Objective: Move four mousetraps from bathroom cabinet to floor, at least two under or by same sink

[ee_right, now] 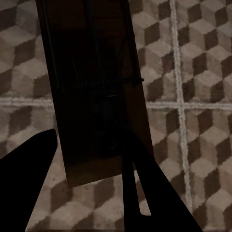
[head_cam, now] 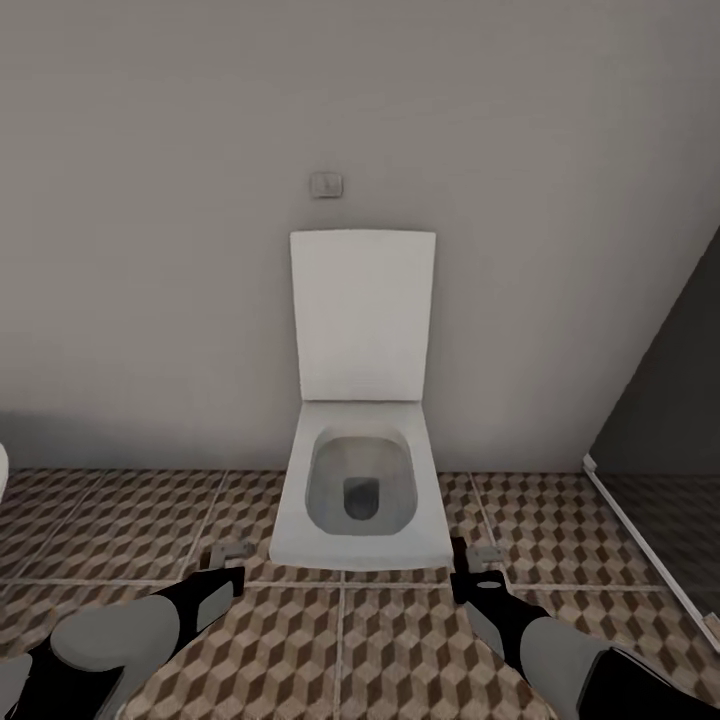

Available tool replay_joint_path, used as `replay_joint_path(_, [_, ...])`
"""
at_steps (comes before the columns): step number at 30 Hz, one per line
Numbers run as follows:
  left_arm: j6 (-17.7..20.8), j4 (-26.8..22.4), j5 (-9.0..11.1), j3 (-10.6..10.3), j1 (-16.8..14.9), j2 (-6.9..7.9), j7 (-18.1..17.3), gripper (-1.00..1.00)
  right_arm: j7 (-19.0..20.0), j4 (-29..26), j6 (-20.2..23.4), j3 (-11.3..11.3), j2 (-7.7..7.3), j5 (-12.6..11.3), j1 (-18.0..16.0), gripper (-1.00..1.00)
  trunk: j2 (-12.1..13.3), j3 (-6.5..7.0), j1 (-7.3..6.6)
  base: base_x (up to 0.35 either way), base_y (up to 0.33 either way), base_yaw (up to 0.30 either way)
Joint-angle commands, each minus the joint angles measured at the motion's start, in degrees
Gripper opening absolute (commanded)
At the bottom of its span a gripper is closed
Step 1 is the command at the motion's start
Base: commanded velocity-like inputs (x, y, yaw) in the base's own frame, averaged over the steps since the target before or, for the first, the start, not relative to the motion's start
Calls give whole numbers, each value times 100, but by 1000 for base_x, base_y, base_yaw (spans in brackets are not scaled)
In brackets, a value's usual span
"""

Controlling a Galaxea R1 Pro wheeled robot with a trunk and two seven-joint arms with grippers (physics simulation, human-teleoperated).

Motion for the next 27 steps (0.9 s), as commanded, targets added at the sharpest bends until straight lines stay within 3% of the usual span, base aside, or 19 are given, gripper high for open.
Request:
replay_joint_path(1, [13,-22,-14,-28,-8,5,31,-100,-31,-7,14,50,0,-40,-3,-100,-4,-28,1,0,0,0])
replay_joint_path(21, [24,-30,-23,-36,-8,-10,16,-100,-43,-8,10,47,0,-40,-3,-100,-31,-471,53,0,0,0])
replay_joint_path(27, [-30,-63,-55,-51,-6,14,7,-100,-45,-15,6,42,-8,-40,-3,-100,-31,-471,53,0,0,0])
